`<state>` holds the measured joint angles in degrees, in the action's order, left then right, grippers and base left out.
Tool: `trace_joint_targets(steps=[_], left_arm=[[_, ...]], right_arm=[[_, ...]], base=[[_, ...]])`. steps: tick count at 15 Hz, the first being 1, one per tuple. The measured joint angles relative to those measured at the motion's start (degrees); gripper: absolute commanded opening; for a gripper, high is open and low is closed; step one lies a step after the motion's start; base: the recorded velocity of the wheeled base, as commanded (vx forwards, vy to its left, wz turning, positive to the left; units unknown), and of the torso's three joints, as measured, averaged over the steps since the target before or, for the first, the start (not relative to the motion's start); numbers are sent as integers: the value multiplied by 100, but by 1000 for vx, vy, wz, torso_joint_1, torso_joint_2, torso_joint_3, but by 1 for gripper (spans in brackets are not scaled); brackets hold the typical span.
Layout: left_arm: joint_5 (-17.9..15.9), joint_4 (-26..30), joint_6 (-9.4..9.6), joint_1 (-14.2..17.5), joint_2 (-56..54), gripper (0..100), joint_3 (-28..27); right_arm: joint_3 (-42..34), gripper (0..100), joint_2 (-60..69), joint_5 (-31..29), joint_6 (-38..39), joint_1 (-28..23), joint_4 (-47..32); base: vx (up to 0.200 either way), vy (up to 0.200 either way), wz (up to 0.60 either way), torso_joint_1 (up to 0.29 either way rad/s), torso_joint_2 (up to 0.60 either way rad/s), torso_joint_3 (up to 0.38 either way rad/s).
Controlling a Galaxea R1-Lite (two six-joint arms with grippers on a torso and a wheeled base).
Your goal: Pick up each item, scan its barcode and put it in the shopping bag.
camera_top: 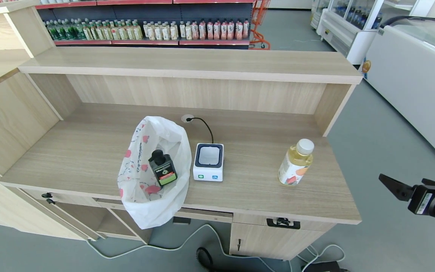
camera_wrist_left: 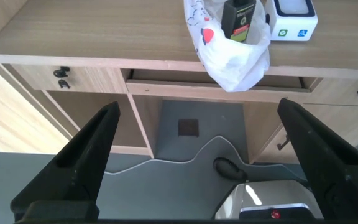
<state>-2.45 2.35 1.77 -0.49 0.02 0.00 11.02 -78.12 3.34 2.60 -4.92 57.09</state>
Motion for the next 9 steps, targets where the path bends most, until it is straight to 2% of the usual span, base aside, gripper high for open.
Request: trace_joint_targets(steps=[5,9], left_arm=[[0,0,0,0,0,100,0],[-1,0,0,-2,0,100,0]], right_arm=[[9,100,-90,524,-17,269,-11],[185,100,-474,566,-145,502,55]], base=[[0,0,0,0,0,0],[0,0,0,0,0,0]])
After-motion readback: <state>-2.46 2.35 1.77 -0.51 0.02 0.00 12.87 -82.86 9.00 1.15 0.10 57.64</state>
